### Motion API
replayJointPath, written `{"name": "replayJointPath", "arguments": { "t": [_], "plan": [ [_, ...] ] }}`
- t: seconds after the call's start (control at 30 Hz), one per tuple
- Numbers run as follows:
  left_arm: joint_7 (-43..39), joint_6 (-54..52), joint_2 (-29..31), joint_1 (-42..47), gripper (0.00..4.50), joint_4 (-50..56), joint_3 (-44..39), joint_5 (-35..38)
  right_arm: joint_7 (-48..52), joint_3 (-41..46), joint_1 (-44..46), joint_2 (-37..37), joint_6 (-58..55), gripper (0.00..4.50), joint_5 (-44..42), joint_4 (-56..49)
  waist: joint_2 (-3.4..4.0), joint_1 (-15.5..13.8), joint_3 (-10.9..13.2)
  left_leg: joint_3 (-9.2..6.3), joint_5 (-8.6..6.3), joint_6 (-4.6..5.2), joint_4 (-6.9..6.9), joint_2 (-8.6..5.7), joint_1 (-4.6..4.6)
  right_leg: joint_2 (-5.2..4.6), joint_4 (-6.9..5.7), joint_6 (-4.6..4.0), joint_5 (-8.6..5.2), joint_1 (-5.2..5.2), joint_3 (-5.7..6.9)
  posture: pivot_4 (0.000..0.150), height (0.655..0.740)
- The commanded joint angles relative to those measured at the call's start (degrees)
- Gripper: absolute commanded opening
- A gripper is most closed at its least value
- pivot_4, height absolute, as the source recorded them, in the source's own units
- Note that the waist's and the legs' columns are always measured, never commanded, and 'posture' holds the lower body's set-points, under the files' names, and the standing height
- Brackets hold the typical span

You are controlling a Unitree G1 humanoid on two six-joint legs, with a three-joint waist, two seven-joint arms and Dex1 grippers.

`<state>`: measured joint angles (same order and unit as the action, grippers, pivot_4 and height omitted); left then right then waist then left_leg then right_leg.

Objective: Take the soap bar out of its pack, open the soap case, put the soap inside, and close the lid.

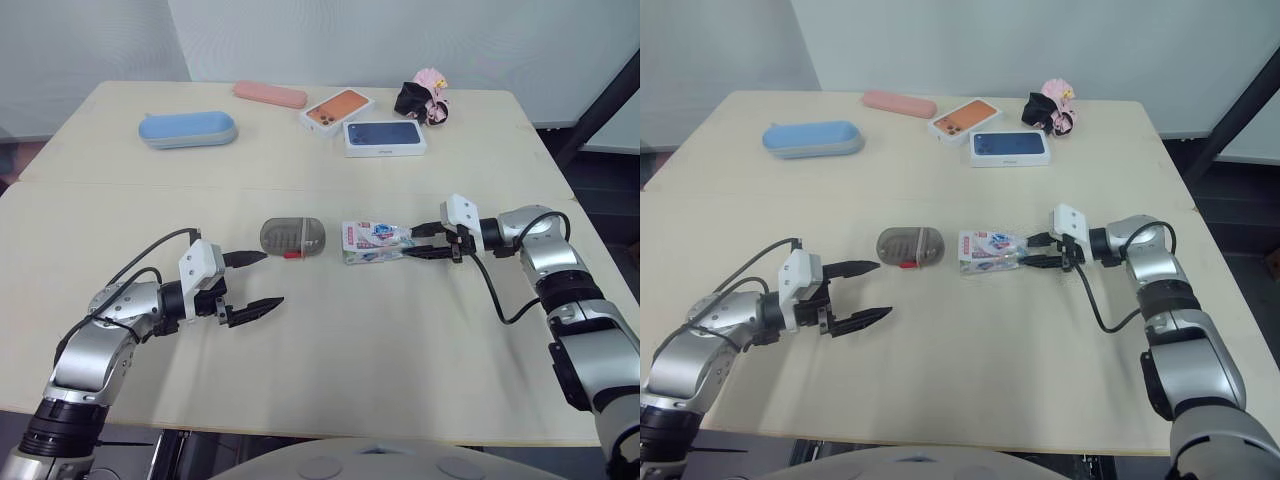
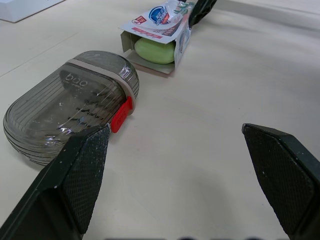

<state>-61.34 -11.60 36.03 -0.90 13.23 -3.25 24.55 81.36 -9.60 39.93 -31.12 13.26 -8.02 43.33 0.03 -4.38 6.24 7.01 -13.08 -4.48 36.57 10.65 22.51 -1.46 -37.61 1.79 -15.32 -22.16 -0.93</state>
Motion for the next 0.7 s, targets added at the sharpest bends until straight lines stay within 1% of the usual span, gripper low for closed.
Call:
{"name": "replayJointPath", "arguments": {
  "t": [0.03,0.4,0.43,0.7],
  "plan": [
    [0.13,1.36,0.55,0.20,4.50,0.68,-0.42,-0.12,-0.58,1.08,-0.63,-0.68,0.57,0.40,0.16,-1.39,0.00,-0.02,0.00,0.00,0.00,0.00,0.01,0.00,0.00,0.00,-0.01,0.00,0.00,0.00,0.00,0.150,0.7400],
    [0.54,1.20,0.36,0.60,4.50,0.44,-0.41,-0.27,-0.90,1.13,-1.39,-1.29,-0.67,0.40,-0.16,-3.67,0.00,-0.02,-0.01,0.00,0.00,0.00,0.04,0.01,0.00,0.01,-0.03,0.00,0.00,0.00,0.00,0.150,0.7400],
    [0.59,1.22,0.35,0.61,4.50,0.39,-0.42,-0.29,-0.97,1.18,-1.46,-1.40,-0.96,0.19,-0.21,-4.02,0.00,-0.02,-0.01,0.00,0.00,0.00,0.04,0.01,0.00,0.01,-0.03,0.00,0.00,0.00,0.00,0.150,0.7400],
    [0.71,1.11,0.43,1.11,4.50,0.04,-0.37,-0.34,-1.51,1.51,-1.89,-2.63,-3.20,0.19,-0.22,-6.52,0.00,-0.13,-0.01,0.00,0.00,0.00,0.05,0.01,0.01,0.01,-0.04,0.00,0.00,0.00,0.00,0.150,0.7400]
  ]
}}
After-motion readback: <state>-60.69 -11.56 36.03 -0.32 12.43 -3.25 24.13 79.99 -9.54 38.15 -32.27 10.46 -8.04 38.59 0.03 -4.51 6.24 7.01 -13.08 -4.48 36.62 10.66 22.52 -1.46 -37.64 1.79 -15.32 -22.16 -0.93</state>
